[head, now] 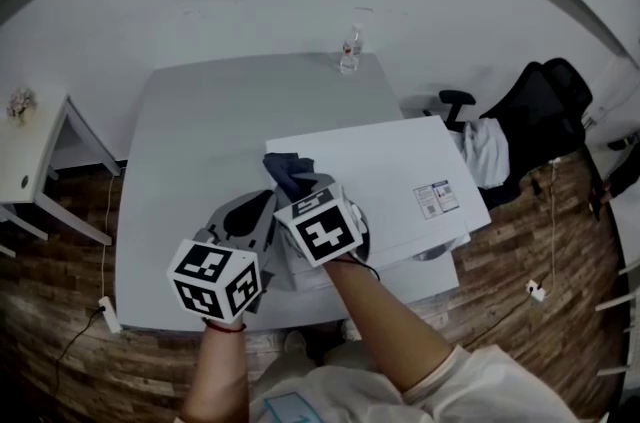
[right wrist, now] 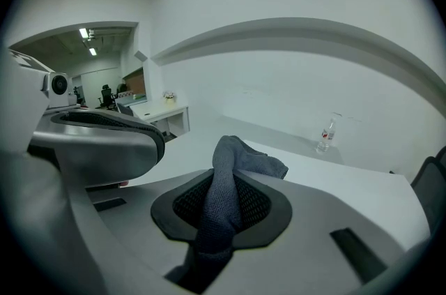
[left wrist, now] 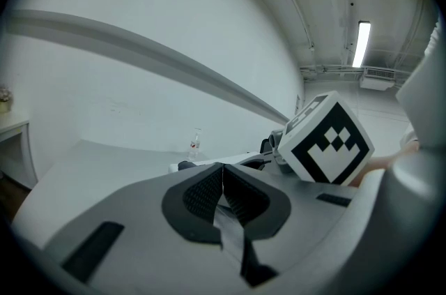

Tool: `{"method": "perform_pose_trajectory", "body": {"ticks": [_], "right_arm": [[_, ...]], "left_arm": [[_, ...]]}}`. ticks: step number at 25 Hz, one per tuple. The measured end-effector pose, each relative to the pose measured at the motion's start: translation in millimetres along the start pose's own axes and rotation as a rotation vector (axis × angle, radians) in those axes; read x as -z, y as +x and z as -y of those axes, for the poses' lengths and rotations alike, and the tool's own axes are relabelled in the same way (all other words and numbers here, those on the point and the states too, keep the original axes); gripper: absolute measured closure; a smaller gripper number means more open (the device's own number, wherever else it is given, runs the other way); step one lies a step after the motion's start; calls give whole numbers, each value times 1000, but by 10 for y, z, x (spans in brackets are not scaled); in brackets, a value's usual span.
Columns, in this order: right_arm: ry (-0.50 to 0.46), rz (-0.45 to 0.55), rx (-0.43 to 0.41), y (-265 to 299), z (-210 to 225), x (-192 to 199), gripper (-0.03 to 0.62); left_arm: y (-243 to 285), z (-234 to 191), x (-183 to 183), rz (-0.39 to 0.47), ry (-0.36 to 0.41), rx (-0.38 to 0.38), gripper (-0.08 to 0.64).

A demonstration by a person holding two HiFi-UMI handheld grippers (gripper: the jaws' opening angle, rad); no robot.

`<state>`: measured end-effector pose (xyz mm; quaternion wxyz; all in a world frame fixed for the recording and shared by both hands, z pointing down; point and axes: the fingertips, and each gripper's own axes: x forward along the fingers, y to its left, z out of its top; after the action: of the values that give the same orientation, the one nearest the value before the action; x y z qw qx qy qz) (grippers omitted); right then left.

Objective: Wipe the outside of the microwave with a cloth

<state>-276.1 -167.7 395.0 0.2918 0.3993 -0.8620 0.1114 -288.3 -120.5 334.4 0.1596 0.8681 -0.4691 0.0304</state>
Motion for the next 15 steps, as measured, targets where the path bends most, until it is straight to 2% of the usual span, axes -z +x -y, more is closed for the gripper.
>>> {"method": "perform_pose_trajectory", "body": {"ticks": [4, 7, 12, 15], "right_arm": [[37, 9, -53, -6, -78, -17, 518], [113, 33, -133, -26, -137, -57, 518], [433, 163, -403, -172, -288, -255, 520], [516, 214, -433, -328, -155, -271, 518]], "left_arm": [[-70, -12, -10, 6, -1, -12, 555], [-106, -6, -41, 13, 0, -17, 555], [-116, 29, -217, 54, 3, -20, 558], [-53, 147, -308, 64, 21, 5, 558]]}}
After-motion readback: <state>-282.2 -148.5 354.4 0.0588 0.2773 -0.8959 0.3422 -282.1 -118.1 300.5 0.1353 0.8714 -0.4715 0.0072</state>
